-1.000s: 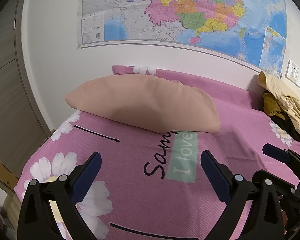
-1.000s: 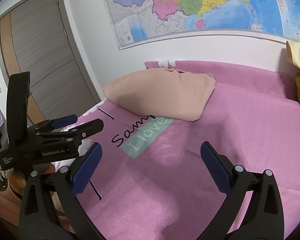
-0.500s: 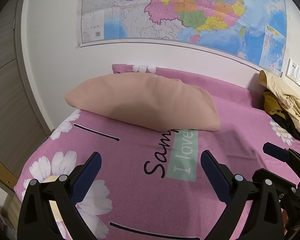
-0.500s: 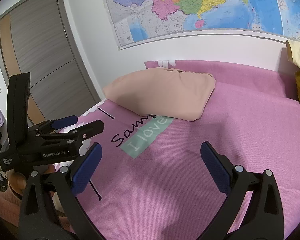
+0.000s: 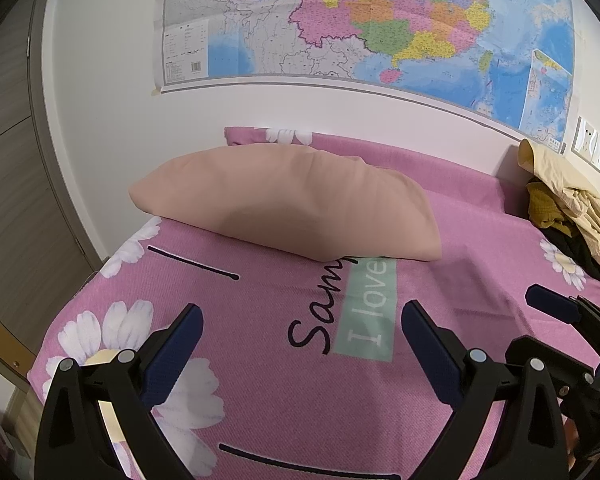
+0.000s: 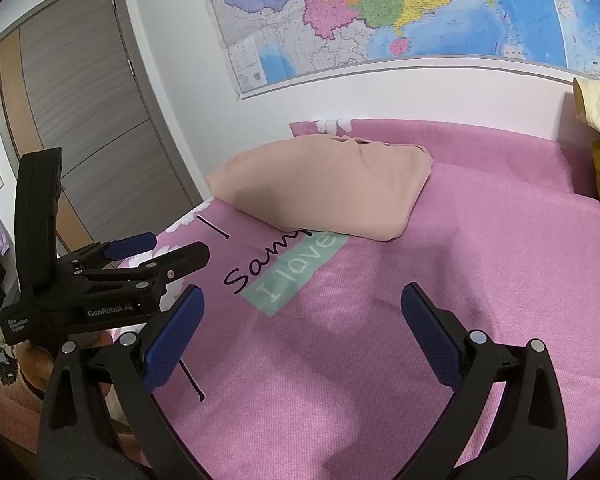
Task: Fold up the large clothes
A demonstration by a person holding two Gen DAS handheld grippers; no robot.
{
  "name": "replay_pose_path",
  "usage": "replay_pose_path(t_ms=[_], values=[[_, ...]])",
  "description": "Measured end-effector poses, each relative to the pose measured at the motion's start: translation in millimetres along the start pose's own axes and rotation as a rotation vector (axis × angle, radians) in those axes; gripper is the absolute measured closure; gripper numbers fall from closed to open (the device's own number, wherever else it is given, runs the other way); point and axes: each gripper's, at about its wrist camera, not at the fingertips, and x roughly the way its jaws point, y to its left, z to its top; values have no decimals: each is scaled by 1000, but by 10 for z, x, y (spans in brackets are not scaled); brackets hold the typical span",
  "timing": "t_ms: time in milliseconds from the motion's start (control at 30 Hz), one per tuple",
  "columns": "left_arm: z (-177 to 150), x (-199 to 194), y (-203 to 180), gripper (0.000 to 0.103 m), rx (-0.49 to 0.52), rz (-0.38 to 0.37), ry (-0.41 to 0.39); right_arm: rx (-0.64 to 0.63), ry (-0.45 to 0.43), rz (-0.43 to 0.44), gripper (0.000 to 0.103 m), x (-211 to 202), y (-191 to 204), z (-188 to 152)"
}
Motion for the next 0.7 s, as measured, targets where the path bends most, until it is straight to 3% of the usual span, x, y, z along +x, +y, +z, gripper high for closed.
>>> replay_pose_path(t_ms=[700], values=[[-8,5,-3,7,0,-1,-1,0,-2,4,6,-15,21,6]])
